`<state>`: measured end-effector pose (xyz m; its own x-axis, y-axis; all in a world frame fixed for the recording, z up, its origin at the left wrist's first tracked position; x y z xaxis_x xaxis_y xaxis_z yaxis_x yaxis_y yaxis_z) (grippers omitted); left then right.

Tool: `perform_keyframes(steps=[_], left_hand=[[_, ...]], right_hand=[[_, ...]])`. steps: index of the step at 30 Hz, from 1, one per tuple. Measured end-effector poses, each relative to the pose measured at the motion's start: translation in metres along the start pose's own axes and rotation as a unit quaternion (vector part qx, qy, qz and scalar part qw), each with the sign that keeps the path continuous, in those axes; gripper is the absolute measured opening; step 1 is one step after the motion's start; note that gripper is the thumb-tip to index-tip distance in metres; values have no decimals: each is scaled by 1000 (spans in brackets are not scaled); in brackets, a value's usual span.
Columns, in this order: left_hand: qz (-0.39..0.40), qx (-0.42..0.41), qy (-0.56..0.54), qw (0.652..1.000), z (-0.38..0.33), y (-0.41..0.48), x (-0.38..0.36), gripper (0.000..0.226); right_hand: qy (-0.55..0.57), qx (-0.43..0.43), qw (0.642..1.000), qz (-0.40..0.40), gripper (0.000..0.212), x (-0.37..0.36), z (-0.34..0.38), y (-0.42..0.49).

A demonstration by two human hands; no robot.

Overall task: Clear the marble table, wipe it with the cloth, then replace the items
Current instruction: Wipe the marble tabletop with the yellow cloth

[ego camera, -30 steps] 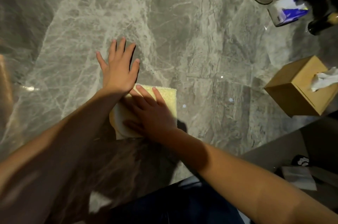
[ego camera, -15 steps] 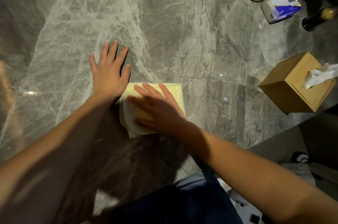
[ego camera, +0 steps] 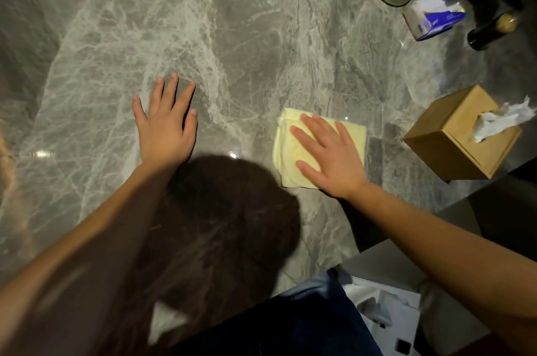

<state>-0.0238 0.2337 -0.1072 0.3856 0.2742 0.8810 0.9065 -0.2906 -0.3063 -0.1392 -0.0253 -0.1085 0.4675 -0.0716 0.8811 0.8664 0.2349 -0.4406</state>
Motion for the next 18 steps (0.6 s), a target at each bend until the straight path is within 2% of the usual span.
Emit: perform_keyframes(steps=[6,14,18], left_hand=[[-8,8,-17,1000,2,2,1,48],[-30,29,-53,998,-4,11,6,44],[-58,-31,-69,995,-36,27,18,40]], right_hand=[[46,-135,989,-31,63,-10,-45,-49],[30,-150,988,-33,62,-11,-51,-39],[27,-150,988,-37,62,3,-64,-17]])
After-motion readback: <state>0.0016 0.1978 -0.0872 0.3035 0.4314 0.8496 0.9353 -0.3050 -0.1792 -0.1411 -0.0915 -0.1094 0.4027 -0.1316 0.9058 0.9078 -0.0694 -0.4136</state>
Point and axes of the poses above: each hand's wrist, its own y-axis towards the middle knuckle, its own x-axis out of the back of the hand, z = x × y, the point moved 10 cm from there along y, towards the middle knuckle, and after that the axes turned 15 degrees about z, right-handed, at the moved point
